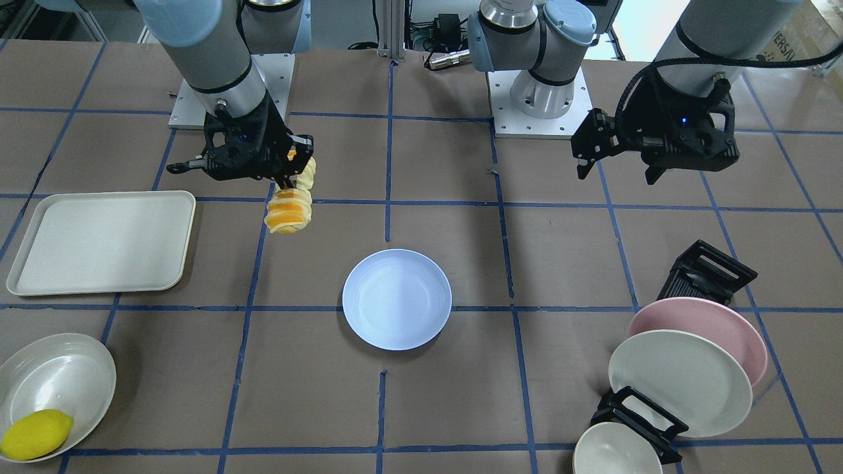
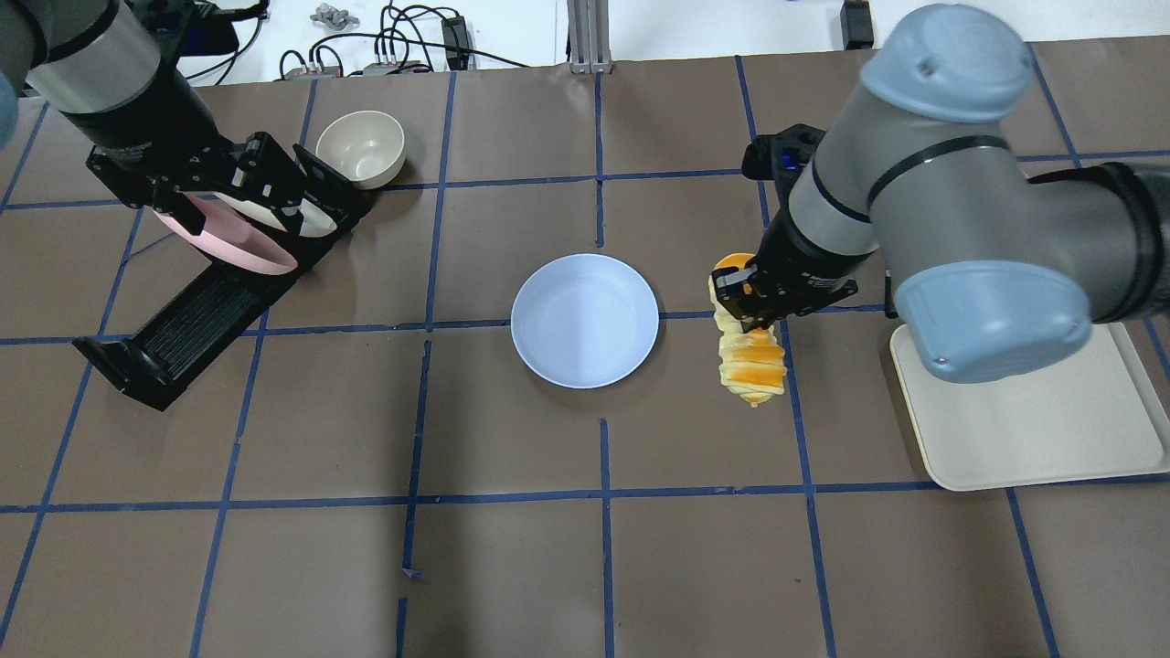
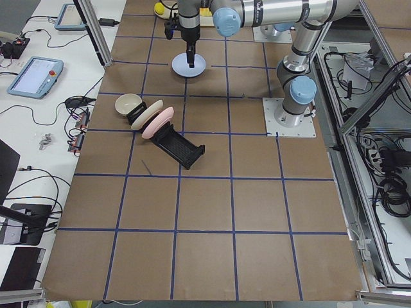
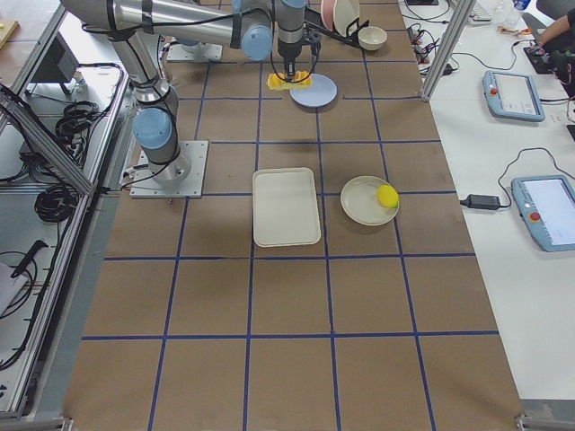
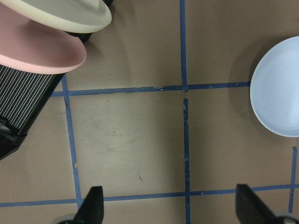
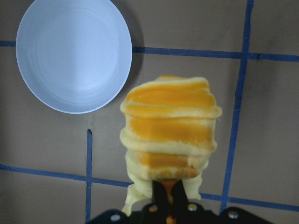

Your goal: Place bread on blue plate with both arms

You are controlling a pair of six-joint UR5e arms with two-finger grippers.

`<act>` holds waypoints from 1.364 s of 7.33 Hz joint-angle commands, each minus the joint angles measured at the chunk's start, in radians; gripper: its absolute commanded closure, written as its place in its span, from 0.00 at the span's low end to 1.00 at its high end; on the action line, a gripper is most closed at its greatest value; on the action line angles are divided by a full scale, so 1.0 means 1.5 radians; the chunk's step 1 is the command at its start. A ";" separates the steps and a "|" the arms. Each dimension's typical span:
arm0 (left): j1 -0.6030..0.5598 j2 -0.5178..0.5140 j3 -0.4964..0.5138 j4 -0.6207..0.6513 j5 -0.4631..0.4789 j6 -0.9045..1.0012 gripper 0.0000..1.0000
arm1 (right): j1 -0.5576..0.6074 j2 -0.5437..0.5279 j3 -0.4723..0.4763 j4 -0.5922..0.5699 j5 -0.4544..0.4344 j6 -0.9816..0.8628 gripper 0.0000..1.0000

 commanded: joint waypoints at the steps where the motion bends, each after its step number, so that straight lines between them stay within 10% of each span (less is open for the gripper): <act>1: -0.048 -0.023 0.004 -0.001 0.004 -0.065 0.00 | 0.066 0.088 -0.009 -0.140 -0.056 0.094 0.94; 5: -0.022 -0.001 0.027 -0.008 -0.006 -0.043 0.00 | 0.155 0.252 -0.050 -0.274 -0.083 0.196 0.94; 10: -0.020 0.019 0.018 -0.011 -0.005 -0.043 0.00 | 0.177 0.277 -0.051 -0.283 -0.068 0.208 0.93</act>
